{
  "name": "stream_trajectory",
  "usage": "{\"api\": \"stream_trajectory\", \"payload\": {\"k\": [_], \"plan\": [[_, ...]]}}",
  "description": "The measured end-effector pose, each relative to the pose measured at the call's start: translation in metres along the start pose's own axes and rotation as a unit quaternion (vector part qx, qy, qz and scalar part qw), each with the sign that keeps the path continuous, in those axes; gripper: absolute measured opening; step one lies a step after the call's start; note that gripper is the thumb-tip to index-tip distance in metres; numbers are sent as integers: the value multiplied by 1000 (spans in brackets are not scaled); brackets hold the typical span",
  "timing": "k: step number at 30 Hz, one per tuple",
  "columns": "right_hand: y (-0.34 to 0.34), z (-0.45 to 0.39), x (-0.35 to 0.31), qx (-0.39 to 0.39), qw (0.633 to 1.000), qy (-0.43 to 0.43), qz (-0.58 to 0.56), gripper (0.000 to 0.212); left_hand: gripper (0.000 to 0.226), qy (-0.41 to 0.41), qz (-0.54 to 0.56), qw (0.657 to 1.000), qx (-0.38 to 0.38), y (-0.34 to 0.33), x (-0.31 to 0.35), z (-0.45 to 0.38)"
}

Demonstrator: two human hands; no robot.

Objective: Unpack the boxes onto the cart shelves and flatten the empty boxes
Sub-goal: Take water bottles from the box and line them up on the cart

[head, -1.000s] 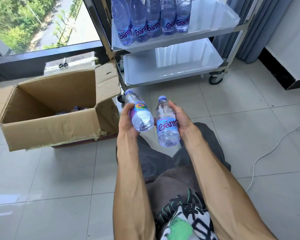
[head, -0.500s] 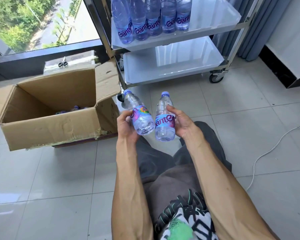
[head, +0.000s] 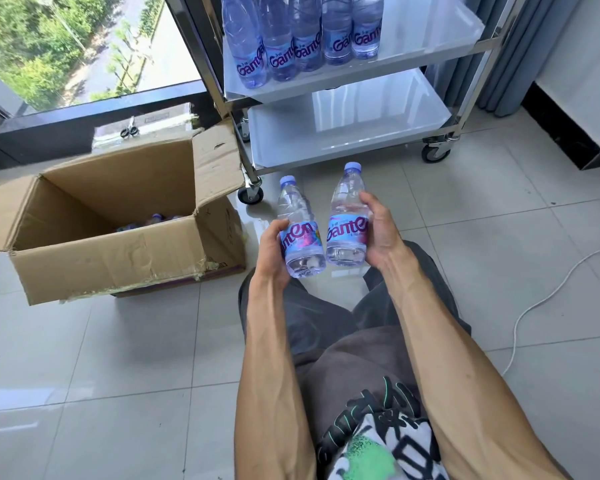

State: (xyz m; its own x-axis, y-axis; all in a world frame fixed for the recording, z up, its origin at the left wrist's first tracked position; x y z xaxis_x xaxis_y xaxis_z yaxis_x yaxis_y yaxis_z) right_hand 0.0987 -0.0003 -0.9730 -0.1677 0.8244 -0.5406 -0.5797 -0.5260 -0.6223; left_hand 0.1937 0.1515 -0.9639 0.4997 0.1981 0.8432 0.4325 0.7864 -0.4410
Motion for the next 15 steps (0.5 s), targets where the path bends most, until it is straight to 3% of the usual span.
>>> {"api": "stream_trajectory", "payload": {"k": [4,8,11,15], "plan": [[2,3,3,-25,999,-27,26,29,18,17,-9,999,-34,-6,-5,-4],[7,3,-3,-36,999,-33,9,48,29,19,4,999,-33,-17,-10,-12],[20,-3,-14,20,999,-22,21,61,40,-4,-49,999,-4,-25,-18,-25],[30,-13,-42,97,989,34,104,58,29,-73,-122,989,36,-48,-13,-51]]}}
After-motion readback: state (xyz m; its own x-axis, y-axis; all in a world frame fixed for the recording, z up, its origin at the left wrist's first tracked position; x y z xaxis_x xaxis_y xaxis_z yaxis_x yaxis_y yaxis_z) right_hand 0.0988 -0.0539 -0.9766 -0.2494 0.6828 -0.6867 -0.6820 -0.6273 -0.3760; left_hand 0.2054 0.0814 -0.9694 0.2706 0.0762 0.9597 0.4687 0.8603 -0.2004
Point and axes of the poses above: each hand's wrist, its own z-axis away from the middle knuckle, its own y-axis out of the back of the hand, x = y × z, the point moved 3 cm from there along -z, towards the middle knuckle, and after that the axes turned 14 degrees about -y, right-handed, at the moved point
